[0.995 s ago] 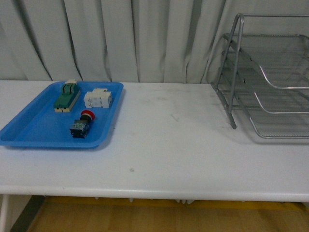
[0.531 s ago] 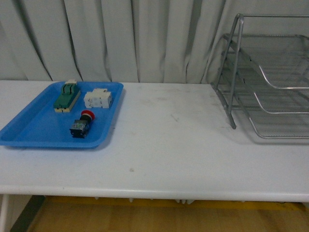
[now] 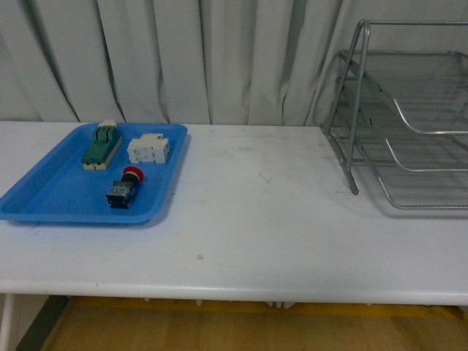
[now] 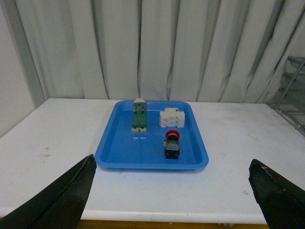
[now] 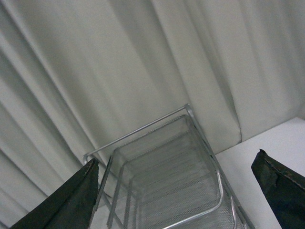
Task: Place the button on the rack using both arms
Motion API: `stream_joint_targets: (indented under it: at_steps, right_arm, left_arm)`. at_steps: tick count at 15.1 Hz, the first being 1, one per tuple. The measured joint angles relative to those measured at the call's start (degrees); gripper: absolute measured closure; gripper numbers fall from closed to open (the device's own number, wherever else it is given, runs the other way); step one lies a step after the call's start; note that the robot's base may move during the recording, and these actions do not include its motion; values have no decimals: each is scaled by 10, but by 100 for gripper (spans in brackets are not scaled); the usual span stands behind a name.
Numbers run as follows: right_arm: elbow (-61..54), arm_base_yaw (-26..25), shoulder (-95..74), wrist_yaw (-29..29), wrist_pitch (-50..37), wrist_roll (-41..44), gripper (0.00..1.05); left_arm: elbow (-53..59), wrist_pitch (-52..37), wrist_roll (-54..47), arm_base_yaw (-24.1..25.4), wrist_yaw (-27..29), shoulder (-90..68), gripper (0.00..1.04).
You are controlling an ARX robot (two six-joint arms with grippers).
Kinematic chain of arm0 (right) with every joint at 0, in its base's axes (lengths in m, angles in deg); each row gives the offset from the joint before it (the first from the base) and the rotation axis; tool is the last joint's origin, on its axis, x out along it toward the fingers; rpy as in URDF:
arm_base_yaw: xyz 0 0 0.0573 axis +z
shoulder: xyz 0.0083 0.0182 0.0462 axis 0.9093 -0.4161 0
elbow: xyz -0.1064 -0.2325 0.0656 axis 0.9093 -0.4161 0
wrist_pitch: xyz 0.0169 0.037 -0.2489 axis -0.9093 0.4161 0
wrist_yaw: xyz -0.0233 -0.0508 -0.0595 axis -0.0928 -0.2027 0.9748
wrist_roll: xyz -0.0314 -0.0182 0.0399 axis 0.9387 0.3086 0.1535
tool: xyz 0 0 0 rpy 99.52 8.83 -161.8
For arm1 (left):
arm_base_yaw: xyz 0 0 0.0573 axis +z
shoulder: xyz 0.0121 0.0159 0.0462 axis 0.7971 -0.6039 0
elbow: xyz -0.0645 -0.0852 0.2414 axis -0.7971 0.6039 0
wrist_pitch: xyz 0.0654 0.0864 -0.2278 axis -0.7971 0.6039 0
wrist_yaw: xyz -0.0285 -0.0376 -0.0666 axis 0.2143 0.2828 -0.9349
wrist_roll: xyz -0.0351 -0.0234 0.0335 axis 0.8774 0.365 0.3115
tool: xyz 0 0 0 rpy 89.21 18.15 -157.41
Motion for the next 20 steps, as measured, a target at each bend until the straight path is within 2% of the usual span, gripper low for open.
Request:
stream_joint_targets:
  at_steps: [3,5,7,12,15,20]
  right_arm:
    - [77,-5,-181,-4,-53,-155,6]
    - [106,10,-283,0,-104,-251,6]
    - [135,40,-359,8,-136,-344,6]
    - [148,142,-450,26,-138,-509,6]
    - [141,184,-473,32,-139,-542,6]
    - [141,192,-489,32,-139,-544,6]
  left_arm:
    - [0,0,0,0,0,0,7]
    - [0,0,0,0,0,0,7]
    - [0,0,0,0,0,0,7]
    - [0,0,0,0,0,0,7]
    - [0,0,0,0,0,0,7]
    - [0,0,0,0,0,0,7]
